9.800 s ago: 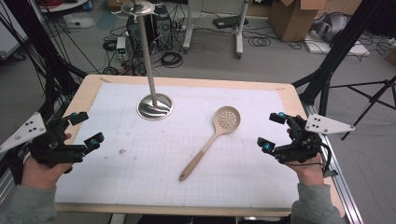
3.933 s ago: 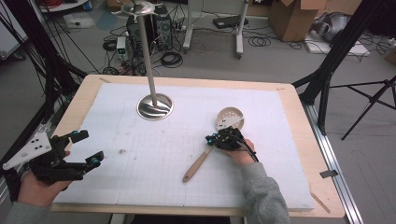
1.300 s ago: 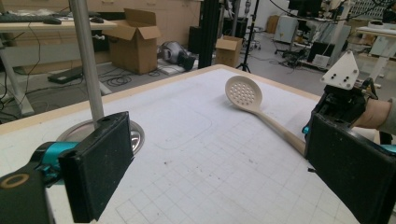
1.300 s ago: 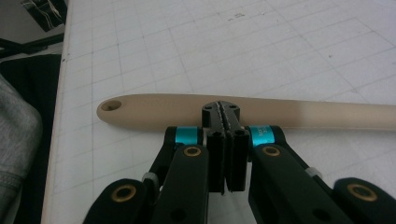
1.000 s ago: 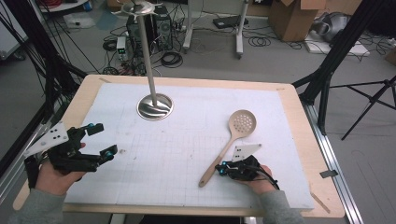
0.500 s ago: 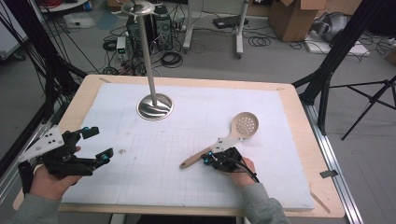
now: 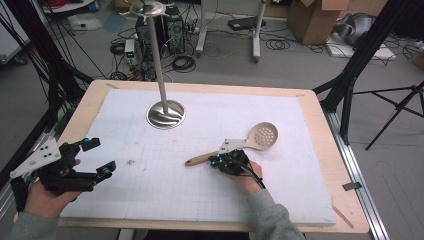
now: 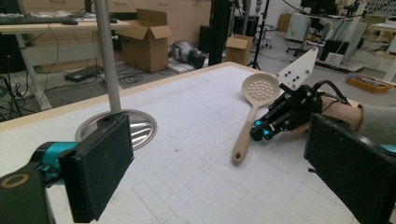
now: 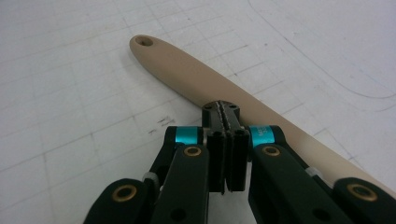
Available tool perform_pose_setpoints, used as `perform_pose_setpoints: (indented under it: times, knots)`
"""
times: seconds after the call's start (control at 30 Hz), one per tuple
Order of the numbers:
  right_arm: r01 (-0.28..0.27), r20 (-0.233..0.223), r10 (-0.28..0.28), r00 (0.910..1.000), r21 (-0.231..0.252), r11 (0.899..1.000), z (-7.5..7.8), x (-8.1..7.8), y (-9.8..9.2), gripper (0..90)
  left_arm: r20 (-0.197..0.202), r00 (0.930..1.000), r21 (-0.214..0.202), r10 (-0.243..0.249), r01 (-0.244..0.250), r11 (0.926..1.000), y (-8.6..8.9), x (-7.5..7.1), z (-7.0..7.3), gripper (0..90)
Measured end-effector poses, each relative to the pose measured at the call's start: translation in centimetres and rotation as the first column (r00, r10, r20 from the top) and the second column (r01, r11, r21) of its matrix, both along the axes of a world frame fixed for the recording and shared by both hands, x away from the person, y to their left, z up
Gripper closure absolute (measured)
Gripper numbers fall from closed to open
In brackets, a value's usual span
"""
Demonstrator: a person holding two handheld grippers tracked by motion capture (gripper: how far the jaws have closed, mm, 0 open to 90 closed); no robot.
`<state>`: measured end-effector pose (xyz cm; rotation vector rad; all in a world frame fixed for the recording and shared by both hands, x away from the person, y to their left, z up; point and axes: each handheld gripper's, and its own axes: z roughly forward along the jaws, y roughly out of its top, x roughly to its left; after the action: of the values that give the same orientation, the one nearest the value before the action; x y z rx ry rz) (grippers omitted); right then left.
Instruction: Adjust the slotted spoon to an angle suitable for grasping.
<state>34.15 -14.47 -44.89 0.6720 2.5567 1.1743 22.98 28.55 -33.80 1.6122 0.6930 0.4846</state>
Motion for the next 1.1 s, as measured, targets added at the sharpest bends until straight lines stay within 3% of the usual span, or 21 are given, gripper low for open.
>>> perform_pose_setpoints:
  times: [0.1,0.17,0.2,0.23,0.27,0.33,0.37,0.4,0.5,0.6,0.77,1.1]
  knots:
    - [0.003,0.000,-0.003,1.0000,-0.003,1.000,0.0,0.1,0.1,89.5,0.000,1.0000,0.001,-0.002,0.002,1.0000,0.0,0.0,0.0,8.5]
    - [-0.002,-0.016,0.002,0.9999,0.019,1.000,0.1,0.1,-0.1,89.5,-0.002,1.0000,0.002,-0.002,0.002,1.0000,0.0,0.0,-0.1,8.5]
    - [0.018,-0.008,-0.017,0.9998,0.061,0.998,0.6,0.1,-0.8,89.5,-0.002,1.0000,0.002,-0.003,0.003,1.0000,0.0,0.1,-0.1,8.5]
    - [0.018,-0.008,-0.017,0.9998,0.061,0.998,0.6,0.1,-0.8,89.5,-0.002,1.0000,0.003,-0.003,0.003,1.0000,0.0,0.1,-0.1,8.5]
    - [0.067,0.006,-0.068,0.9977,0.098,0.993,1.4,0.5,-2.0,89.4,-0.001,1.0000,0.003,-0.003,0.003,1.0000,0.1,0.1,-0.1,8.5]
    - [0.126,0.016,-0.129,0.9915,0.116,0.985,2.0,0.9,-3.4,89.5,-0.001,1.0000,-0.001,0.000,0.000,1.0000,0.1,0.0,-0.1,8.5]
    - [0.126,0.016,-0.129,0.9915,0.116,0.985,2.0,0.9,-3.4,89.5,-0.001,1.0000,-0.001,0.000,0.000,1.0000,0.1,0.0,-0.1,8.5]
    - [0.171,0.016,-0.175,0.9844,0.136,0.976,2.3,1.5,-4.7,89.5,0.000,1.0000,-0.008,-0.002,0.002,1.0000,0.2,0.0,0.0,8.5]
    - [0.226,0.008,-0.229,0.9734,0.137,0.964,2.3,2.2,-6.1,89.5,0.005,1.0000,-0.011,-0.003,0.003,0.9999,0.1,-0.1,0.2,8.5]
    - [0.245,0.002,-0.247,0.9690,0.118,0.962,1.9,2.7,-6.6,89.4,0.002,1.0000,-0.010,-0.001,0.001,0.9999,0.0,-0.1,0.1,8.5]
    - [0.240,0.004,-0.241,0.9705,0.076,0.968,1.5,3.4,-6.5,89.4,-0.009,0.9999,0.003,-0.004,0.004,1.0000,0.0,0.1,-0.3,8.5]
    - [0.266,-0.012,-0.266,0.9640,0.031,0.963,1.0,4.3,-6.5,89.5,-0.017,0.9998,0.001,0.003,-0.003,1.0000,0.2,-0.1,-0.5,8.5]
